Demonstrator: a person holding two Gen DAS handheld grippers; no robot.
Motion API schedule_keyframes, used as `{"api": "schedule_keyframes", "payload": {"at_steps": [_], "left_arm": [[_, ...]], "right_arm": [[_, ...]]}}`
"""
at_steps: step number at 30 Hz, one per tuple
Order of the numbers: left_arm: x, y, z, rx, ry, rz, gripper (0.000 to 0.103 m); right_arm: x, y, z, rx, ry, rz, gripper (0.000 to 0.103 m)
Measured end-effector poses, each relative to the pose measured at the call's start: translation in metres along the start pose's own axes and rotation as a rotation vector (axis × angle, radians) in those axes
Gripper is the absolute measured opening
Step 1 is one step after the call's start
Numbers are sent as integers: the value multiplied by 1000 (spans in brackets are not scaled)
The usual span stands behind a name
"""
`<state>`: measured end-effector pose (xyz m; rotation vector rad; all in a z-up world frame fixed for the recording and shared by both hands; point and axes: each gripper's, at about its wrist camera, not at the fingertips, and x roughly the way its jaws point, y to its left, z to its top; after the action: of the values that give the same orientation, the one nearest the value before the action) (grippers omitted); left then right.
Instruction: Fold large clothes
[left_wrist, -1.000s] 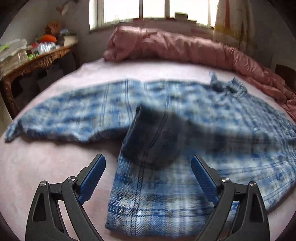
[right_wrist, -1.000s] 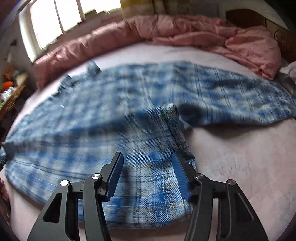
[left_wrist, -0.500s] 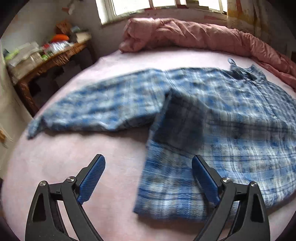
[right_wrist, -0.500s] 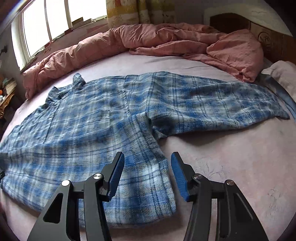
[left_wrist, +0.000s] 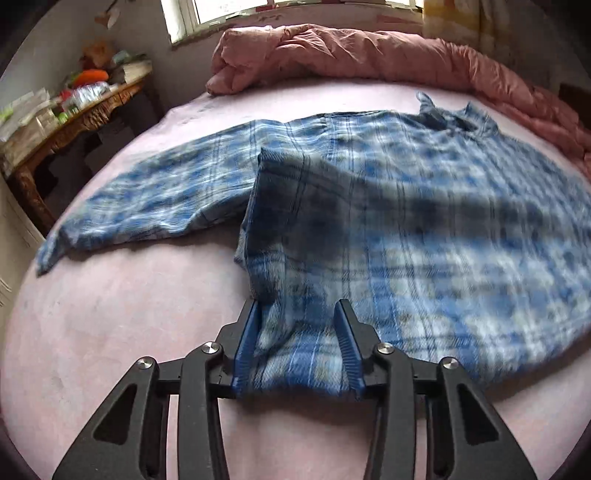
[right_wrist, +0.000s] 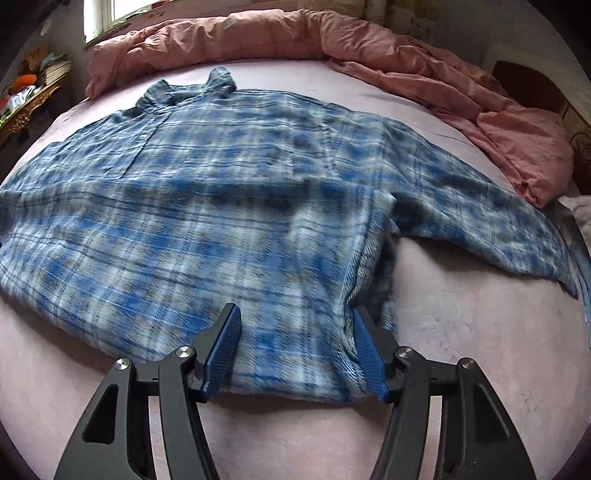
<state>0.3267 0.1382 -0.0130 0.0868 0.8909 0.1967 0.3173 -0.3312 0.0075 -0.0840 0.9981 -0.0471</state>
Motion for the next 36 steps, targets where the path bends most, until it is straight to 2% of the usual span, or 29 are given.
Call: {"api": "schedule_keyframes", "payload": {"at_steps": [2,6,9,12,16,17,19,21,23,25,27,28,30,34,36], "left_arm": [[-4,1,-12,12,-6,33,43],[-9,17,-20,-36,-23,49,54],[-10,23,-23,-56,-41,33,56],[-16,21,-26,-42,-72,42,58],[-19,19,-26,-32,-94,57,64],[-18,18,-26,-28,-94,61,64],[-18,16,-26,-20,-95,63,64],[-19,15,-26,-13,-104,66,65],[-21,14,-26,-6,-110,67,66],[-22,14,-26,-7,-121,67,66],[-26,16,-25,-19,-141,53,66],[-30,18,-25,-30,-158,34,66],[-44,23,-25,-55,-220,28,66],[-94,33,-27,-109,-465,-19,68],[-114,30,-28,-120,-559,-61,81]], "right_arm": [[-1,-12,-10,43,-7,-25,63],[-1,-52,-30,176,-24,-74,68],[-12,-72,-43,262,-72,-62,68],[-17,-78,-46,291,-98,-59,68],[-45,-75,-43,286,-267,-135,68],[-55,-77,-43,297,-319,-127,68],[-65,-81,-45,323,-359,-65,68],[-60,-86,-43,346,-331,28,68],[-45,-90,-42,371,-255,88,68],[-33,-89,-42,375,-192,87,68],[-22,-85,-43,360,-137,6,68],[-19,-85,-44,352,-120,-40,68],[-19,-88,-46,374,-121,-33,68],[-34,-101,-47,433,-215,-30,68],[-43,-112,-49,482,-273,-16,68]]}}
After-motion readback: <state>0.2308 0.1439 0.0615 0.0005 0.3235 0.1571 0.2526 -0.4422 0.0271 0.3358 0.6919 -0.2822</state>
